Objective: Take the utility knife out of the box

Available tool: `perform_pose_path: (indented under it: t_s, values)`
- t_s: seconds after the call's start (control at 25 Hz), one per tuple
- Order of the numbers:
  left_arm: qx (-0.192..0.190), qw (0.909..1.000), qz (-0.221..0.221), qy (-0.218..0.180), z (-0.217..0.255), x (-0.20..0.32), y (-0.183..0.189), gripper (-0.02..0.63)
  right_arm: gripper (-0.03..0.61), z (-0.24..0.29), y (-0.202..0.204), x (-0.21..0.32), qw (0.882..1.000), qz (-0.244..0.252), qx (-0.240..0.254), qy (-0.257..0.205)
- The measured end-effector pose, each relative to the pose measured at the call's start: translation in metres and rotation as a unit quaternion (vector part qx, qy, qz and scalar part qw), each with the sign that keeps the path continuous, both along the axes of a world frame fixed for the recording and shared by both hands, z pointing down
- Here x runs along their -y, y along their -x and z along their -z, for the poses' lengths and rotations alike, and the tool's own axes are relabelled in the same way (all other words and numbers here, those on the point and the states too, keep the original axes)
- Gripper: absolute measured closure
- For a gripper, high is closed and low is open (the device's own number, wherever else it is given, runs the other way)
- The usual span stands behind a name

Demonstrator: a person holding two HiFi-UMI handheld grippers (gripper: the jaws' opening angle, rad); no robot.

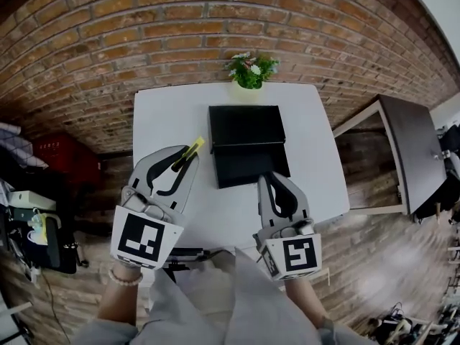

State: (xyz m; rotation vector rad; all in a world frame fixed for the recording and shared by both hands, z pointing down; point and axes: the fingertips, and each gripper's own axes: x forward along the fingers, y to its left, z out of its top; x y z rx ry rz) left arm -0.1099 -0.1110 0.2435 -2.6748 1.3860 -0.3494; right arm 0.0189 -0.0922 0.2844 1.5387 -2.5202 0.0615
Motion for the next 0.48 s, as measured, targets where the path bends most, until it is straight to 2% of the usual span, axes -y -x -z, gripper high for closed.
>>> perform_pose_path:
  t_s: [0.32, 0.48]
  values:
    - [-0.016, 0.9992, 0.036, 0.004, -0.008, -0.015, 0.021, 0.548, 0.522, 0.004, 0.023, -0.001, 0.999, 0.027, -0.015, -0.012]
    - [-0.011, 0.9993, 0.034, 0.005, -0.008, -0.019, 0.023, 0.548, 0.522, 0.005, 0.028, 0.0, 0.999, 0.032, -0.018, -0.013]
